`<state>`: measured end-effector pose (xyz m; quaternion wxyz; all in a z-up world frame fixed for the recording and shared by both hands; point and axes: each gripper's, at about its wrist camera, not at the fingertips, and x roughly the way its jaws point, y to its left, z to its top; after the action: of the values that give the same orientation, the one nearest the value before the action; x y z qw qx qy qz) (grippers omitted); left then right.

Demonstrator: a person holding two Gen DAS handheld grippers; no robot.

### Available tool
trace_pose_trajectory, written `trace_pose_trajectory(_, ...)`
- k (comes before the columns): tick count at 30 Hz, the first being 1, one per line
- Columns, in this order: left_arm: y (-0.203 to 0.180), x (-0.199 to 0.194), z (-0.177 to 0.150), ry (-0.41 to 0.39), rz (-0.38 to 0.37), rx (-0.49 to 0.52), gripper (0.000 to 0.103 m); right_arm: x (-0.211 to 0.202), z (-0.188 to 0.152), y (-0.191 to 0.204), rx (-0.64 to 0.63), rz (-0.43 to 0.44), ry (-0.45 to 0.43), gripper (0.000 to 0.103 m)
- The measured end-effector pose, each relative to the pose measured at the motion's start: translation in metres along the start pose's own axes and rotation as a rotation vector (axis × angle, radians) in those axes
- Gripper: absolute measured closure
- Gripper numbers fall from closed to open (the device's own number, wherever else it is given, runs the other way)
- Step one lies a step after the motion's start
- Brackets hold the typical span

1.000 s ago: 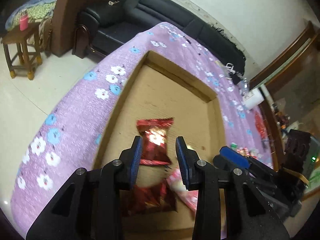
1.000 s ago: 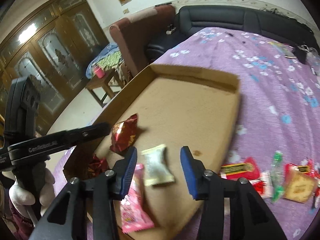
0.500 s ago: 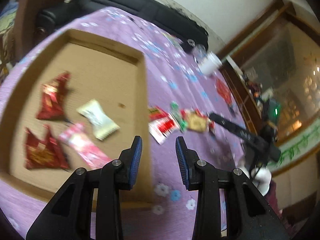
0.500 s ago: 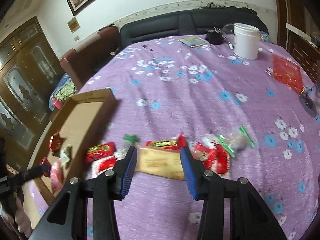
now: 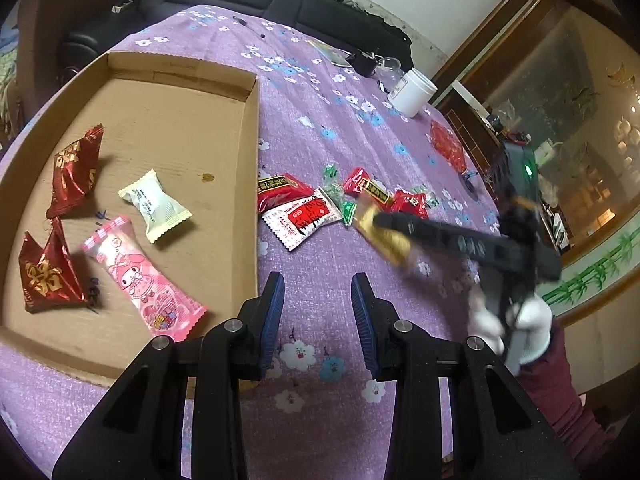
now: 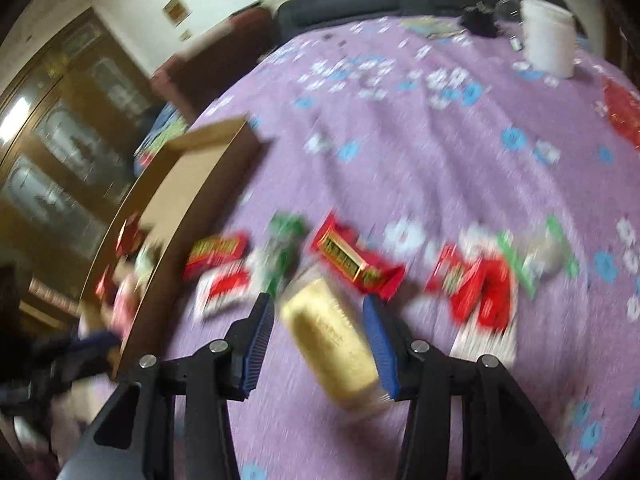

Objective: Organize snacks
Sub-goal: 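Grasp the red-white packet with the left gripper while the right grasps the cheese biscuit pack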

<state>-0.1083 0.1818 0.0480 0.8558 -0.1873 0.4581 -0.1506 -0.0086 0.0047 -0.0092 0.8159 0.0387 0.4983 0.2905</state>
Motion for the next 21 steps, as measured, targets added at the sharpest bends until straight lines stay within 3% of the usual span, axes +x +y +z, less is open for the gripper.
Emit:
trace_pose_trajectory(5, -0.014, 0.012, -0.001, 0.025, 0.032, 0.050, 0.069, -0.002, -0.011, 0.018, -0.110, -0.109, -0.051, 0.047)
trace_pose_trajectory(9, -0.033, 0.019, 0.000, 0.031, 0.118, 0.154, 0.069, 0.010, -0.013, 0.025, -0.145, -0.154, -0.044, 0.047)
trace_pose_trajectory(10, -0.037, 0.022, 0.001, 0.032, 0.137, 0.179, 0.069, 0.013, -0.016, 0.026, -0.159, -0.185, -0.045, 0.048)
trace_pose_trajectory(12, -0.045, 0.030, 0.005, 0.040, 0.171, 0.229, 0.069, 0.011, -0.022, 0.028, -0.192, -0.229, -0.058, 0.066)
trace_pose_trajectory(13, -0.048, 0.036, 0.009, 0.047, 0.185, 0.250, 0.069, 0.008, -0.024, 0.028, -0.190, -0.243, -0.065, 0.066)
trace_pose_trajectory(18, -0.059, 0.078, 0.023, 0.106, 0.258, 0.349, 0.069, -0.006, -0.029, -0.001, -0.094, -0.189, -0.116, 0.066)
trace_pose_trajectory(21, -0.062, 0.099, 0.033, 0.104, 0.357, 0.398, 0.069, -0.010, -0.025, -0.017, -0.023, -0.130, -0.126, 0.066)
